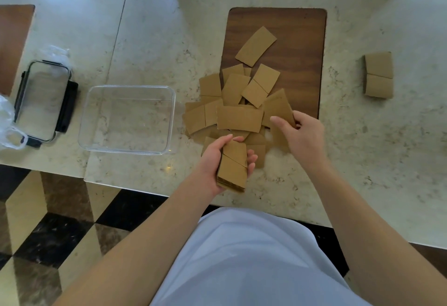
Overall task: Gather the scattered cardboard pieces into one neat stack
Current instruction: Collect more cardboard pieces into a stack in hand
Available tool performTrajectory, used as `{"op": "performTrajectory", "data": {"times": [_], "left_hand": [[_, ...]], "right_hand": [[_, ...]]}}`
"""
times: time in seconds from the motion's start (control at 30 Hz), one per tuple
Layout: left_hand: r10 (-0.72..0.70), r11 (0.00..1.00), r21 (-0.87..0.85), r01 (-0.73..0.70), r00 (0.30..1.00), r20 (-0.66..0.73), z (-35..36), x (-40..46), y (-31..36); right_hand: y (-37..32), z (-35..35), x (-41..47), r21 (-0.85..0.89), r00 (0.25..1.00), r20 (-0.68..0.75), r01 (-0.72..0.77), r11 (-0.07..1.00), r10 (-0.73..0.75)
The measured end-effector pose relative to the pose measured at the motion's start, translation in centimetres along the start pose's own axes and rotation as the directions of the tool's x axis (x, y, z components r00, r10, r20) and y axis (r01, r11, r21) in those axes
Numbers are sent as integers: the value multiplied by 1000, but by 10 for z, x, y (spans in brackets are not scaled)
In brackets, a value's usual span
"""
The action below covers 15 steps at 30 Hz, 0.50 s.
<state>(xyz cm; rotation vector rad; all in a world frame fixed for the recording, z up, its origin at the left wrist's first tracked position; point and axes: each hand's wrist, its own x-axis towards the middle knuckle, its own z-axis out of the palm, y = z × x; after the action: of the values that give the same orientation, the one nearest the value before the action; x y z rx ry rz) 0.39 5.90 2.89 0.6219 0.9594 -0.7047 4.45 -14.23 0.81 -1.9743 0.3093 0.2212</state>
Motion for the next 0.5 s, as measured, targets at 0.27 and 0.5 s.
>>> {"op": "performTrajectory", "data": {"times": [0.27, 0.5], "left_hand": [[-39, 999, 16, 37, 991, 126, 6, -2, -2], [40, 992, 111, -58, 987, 158, 6, 1, -7]], "right_hand": [[3, -5, -53, -144, 800, 205, 594, 791, -564], [-1, -1, -53, -229, 699, 610, 606, 762, -373]]}}
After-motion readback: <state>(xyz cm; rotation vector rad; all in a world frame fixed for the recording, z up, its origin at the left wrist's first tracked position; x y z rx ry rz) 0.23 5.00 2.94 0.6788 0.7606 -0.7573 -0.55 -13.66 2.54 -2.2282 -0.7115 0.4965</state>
